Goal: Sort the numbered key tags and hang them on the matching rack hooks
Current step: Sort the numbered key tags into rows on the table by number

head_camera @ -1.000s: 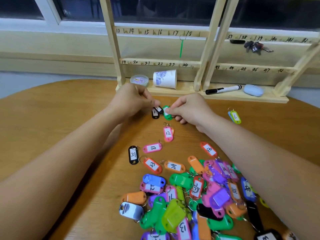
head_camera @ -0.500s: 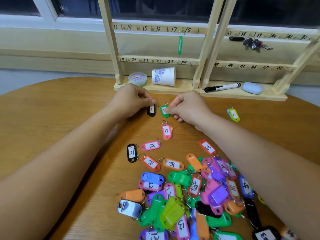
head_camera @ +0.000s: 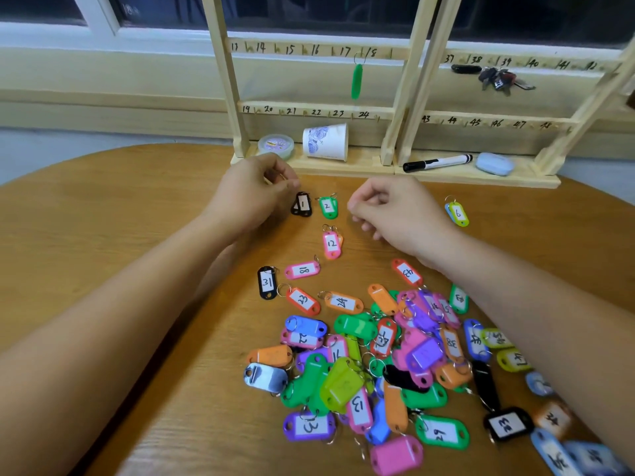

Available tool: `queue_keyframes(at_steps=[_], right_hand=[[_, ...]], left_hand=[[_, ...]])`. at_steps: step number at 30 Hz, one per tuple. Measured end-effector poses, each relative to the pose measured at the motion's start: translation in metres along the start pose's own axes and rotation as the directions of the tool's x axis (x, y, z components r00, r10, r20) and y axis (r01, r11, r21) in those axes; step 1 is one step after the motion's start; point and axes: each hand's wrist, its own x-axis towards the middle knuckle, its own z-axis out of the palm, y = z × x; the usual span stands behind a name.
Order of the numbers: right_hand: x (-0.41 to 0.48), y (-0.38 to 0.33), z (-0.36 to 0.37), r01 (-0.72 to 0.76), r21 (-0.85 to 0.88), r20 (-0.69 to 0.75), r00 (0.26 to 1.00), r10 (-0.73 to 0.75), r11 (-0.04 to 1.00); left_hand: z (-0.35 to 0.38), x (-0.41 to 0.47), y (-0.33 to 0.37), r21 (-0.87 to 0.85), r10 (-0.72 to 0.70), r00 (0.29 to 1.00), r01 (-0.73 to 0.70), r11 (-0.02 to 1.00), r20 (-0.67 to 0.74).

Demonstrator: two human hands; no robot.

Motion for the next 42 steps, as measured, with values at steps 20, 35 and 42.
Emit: queue_keyframes(at_steps=[20, 35, 42], right_hand=[[-0.198, -0.038, 0.038, 0.390, -0.399, 0.279, 0.914, -0.295, 0.830], [-0.211, -0.020, 0.033, 0.315, -0.444, 0.188, 0.948, -0.257, 0.839], [-0.215, -0.018, 0.020, 0.299, -0.389, 0.244, 0.945, -0.216, 0.871]], left_hand=[[-0.058, -0.228, -0.006, 0.051, 0.189, 0.931, -0.215, 0.975, 0.314], [-0.036, -0.244, -0.005, 0.090, 0.220, 0.962, -0.236, 0.968, 0.162], [-0.042, -0.253, -0.003, 0.052, 0.220, 0.953, -0.235, 0.971, 0.207]])
